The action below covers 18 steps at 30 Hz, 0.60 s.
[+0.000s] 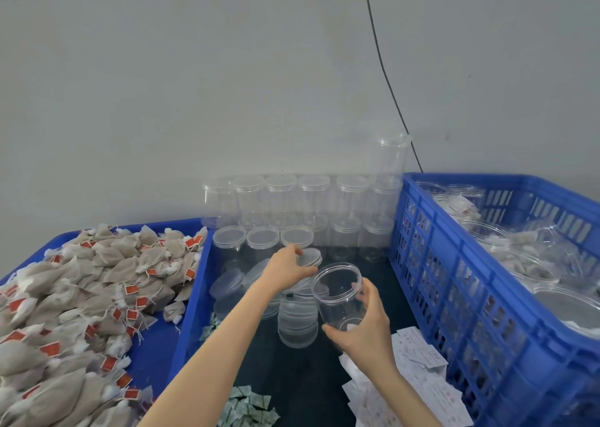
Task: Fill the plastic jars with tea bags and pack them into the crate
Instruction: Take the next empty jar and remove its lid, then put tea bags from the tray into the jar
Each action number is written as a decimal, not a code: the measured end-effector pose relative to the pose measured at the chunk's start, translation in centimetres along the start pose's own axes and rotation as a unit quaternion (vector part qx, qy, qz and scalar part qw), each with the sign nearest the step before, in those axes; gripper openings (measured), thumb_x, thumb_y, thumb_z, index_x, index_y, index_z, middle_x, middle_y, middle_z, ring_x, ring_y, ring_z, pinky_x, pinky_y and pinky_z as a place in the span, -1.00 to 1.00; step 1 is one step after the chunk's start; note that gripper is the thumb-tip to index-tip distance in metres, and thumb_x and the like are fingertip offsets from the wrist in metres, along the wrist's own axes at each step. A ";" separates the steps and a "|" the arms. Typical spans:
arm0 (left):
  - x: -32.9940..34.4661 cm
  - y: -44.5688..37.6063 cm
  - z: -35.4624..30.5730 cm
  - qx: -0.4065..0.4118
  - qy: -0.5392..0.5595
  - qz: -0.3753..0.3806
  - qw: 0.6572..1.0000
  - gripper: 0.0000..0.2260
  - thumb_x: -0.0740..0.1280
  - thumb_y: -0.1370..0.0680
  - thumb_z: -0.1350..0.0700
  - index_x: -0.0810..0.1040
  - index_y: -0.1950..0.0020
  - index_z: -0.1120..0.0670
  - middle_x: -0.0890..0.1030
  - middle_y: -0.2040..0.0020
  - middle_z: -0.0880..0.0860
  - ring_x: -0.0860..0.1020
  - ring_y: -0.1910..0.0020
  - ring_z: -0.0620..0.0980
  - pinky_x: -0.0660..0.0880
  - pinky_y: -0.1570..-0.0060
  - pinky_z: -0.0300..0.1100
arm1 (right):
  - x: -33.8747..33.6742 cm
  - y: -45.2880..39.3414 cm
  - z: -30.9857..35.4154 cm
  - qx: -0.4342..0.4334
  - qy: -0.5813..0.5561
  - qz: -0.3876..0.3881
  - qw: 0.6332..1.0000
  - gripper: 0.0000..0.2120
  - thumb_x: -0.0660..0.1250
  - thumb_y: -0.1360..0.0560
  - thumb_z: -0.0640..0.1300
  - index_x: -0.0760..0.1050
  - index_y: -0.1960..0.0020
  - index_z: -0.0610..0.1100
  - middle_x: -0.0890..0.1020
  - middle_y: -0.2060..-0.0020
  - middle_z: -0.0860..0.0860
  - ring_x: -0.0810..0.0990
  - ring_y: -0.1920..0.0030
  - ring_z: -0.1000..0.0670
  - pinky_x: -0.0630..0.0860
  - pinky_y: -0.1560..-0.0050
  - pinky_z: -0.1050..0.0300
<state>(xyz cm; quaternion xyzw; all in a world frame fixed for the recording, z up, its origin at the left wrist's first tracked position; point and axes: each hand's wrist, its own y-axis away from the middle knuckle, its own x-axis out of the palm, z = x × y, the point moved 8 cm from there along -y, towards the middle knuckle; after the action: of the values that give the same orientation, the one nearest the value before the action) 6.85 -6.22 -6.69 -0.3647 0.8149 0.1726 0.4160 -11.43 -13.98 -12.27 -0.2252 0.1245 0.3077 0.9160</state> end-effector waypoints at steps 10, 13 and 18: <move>4.5 0.1 1.9 0.028 -0.184 0.000 0.983 -0.54 0.19 -0.60 0.12 0.20 -0.48 0.13 0.13 -0.49 0.14 0.14 -0.49 0.13 0.24 -0.39 0.01 | 2.1 -0.9 1.1 -0.017 -0.050 0.028 0.998 -0.08 0.56 -0.07 0.14 0.21 -0.33 0.35 0.51 -0.22 0.28 0.47 -0.24 0.27 0.41 -0.05 0.52; 4.3 0.5 1.9 0.044 -0.231 0.010 0.972 -0.50 0.15 -0.61 0.12 0.11 -0.54 0.11 0.00 -0.56 0.16 0.01 -0.53 0.12 0.11 -0.46 0.02 | 2.5 -0.8 1.6 -0.018 -0.069 0.033 0.997 -0.12 0.56 -0.06 0.13 0.21 -0.26 0.42 0.50 -0.21 0.30 0.46 -0.22 0.32 0.38 -0.05 0.55; 1.0 1.2 2.7 0.068 -0.236 -0.009 0.969 -0.58 0.23 -0.57 0.05 0.36 -0.43 0.08 0.21 -0.49 0.13 0.18 -0.49 0.10 0.28 -0.37 0.04 | 3.9 -0.2 2.5 -0.012 -0.107 0.054 0.993 -0.15 0.55 -0.02 0.14 0.27 -0.22 0.39 0.53 -0.13 0.37 0.45 -0.18 0.40 0.37 -0.02 0.57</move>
<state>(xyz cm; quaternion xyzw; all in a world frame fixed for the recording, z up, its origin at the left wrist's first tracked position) 7.04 -4.27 -9.16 -0.2916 0.7004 0.1947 0.6217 -8.02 -10.96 -11.45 -0.1947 0.0344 0.3804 0.9034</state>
